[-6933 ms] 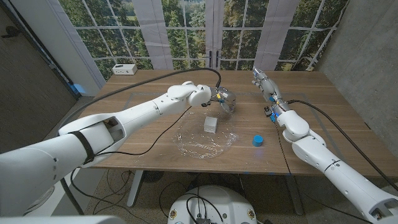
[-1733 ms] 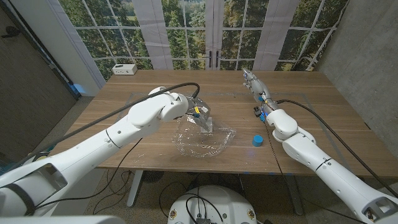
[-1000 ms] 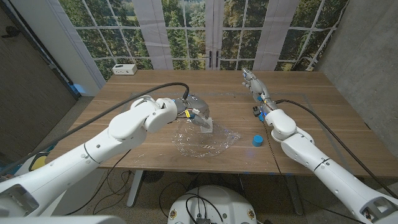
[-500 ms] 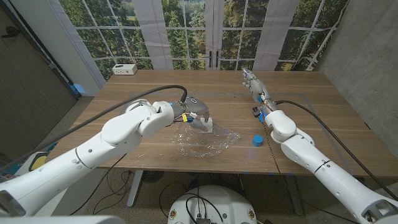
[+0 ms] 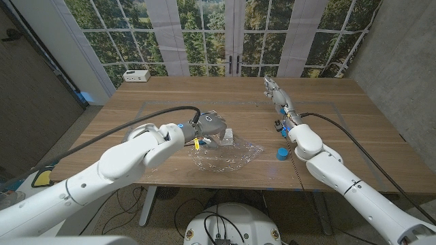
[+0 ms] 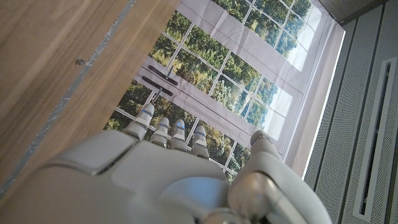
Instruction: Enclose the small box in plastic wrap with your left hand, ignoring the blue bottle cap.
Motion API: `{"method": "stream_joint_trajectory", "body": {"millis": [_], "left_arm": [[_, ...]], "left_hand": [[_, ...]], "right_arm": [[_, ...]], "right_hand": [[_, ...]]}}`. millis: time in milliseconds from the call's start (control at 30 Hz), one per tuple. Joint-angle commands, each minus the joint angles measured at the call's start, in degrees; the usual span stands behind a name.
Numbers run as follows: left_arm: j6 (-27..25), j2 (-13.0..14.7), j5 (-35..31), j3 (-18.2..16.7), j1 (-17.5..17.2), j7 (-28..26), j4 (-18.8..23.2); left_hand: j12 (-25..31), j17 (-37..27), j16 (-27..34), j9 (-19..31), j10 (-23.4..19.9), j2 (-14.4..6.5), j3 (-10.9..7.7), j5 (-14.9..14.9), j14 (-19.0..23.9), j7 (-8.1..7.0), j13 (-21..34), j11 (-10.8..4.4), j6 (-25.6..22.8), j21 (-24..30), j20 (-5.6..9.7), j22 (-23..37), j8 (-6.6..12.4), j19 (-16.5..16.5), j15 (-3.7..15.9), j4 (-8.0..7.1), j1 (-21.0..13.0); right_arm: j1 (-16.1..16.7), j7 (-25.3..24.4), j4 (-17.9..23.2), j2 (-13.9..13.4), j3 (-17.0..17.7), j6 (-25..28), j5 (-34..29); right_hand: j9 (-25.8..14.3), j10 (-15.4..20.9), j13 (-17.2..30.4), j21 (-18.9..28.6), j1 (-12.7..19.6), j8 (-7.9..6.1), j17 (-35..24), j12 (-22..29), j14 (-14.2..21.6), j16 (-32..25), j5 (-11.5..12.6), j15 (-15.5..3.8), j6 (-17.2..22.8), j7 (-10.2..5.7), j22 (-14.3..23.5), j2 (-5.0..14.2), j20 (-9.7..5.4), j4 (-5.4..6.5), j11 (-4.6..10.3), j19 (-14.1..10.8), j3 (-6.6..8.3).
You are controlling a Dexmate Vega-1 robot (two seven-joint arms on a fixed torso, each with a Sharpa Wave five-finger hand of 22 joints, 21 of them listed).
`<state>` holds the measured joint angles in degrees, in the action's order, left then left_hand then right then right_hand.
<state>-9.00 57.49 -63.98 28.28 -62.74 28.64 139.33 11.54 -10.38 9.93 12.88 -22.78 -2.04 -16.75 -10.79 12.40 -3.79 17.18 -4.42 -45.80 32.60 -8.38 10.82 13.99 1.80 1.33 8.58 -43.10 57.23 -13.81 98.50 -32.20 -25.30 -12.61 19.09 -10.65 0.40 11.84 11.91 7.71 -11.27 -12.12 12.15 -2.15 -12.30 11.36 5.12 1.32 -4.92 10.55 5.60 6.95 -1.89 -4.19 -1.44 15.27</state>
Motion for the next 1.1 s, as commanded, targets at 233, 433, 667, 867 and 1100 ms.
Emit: {"method": "stream_joint_trajectory", "body": {"millis": [233,433,667,867,1100], "left_arm": [[-1.0,3.4,-8.2,-4.1,-13.8,-24.2,-3.0],[-3.8,3.5,-5.9,-6.0,-16.7,-20.3,-1.4],[-5.0,3.8,-7.4,-6.2,-16.7,-12.8,0.0],[-5.7,4.1,-11.2,-6.2,-16.9,-10.3,0.5],[-6.5,3.4,-14.2,-6.0,-17.0,-8.0,-0.5]], "left_hand": [[0.9,0.0,0.9,0.2,-0.9,0.5,-0.12,-0.1,0.5,-0.72,0.1,-0.96,-1.5,-0.2,0.12,0.1,0.68,0.5,0.92,0.54,-1.4],[1.5,-0.4,1.3,0.4,-1.7,-0.6,0.59,0.1,0.6,0.65,0.2,-0.16,-2.2,-0.5,0.02,0.2,0.87,0.4,0.76,-1.4,1.2],[1.6,-0.4,1.5,0.4,-1.9,-1.2,0.83,0.3,0.9,1.25,0.2,0.19,-1.5,-0.7,-0.51,0.2,0.48,0.1,0.65,-2.15,2.5],[1.7,-0.4,1.5,0.4,-1.8,-0.7,1.18,0.3,0.9,1.08,0.2,0.05,-1.6,-0.8,-0.54,0.2,0.45,0.2,0.74,-2.14,2.9],[1.7,-0.3,1.4,0.3,-1.8,0.9,1.87,0.2,0.7,0.39,0.2,-0.58,-1.5,-1.0,-0.34,0.1,0.31,0.4,0.96,-1.61,3.0]], "right_arm": [[2.2,-1.8,1.7,0.7,-0.7,-1.1,-2.7],[2.5,-2.1,2.4,0.4,-0.5,-0.1,-3.0],[1.7,-1.7,1.3,1.2,-1.0,0.0,-2.6],[1.1,-1.6,0.5,1.7,-1.2,-0.2,-2.6],[0.6,-1.6,-0.2,2.1,-1.5,-0.9,-3.2]], "right_hand": [[-0.2,0.6,0.3,0.2,0.0,-0.06,-0.2,0.1,0.5,-0.2,0.1,-0.03,0.4,-0.44,0.1,0.15,0.03,0.17,0.15,-0.1,0.3],[-0.2,0.7,0.3,0.2,0.0,-0.07,-0.2,0.0,0.5,-0.2,0.1,-0.06,0.5,-0.34,0.1,0.12,-0.05,0.18,0.12,-0.1,0.33],[-0.2,0.8,0.3,0.2,0.1,-0.08,-0.2,0.1,0.6,-0.2,0.1,-0.01,0.6,-0.25,0.1,0.11,0.07,0.19,0.08,-0.1,0.35],[-0.2,0.8,0.3,0.2,0.1,-0.07,-0.2,0.1,0.5,-0.2,0.1,0.05,0.6,-0.22,0.1,0.14,0.1,0.23,0.03,-0.2,0.4],[-0.2,0.9,0.3,0.2,0.1,-0.1,-0.2,0.1,0.5,-0.1,0.1,-0.07,0.8,-0.33,0.1,0.24,-0.16,0.31,0.07,-0.2,0.49]]}}
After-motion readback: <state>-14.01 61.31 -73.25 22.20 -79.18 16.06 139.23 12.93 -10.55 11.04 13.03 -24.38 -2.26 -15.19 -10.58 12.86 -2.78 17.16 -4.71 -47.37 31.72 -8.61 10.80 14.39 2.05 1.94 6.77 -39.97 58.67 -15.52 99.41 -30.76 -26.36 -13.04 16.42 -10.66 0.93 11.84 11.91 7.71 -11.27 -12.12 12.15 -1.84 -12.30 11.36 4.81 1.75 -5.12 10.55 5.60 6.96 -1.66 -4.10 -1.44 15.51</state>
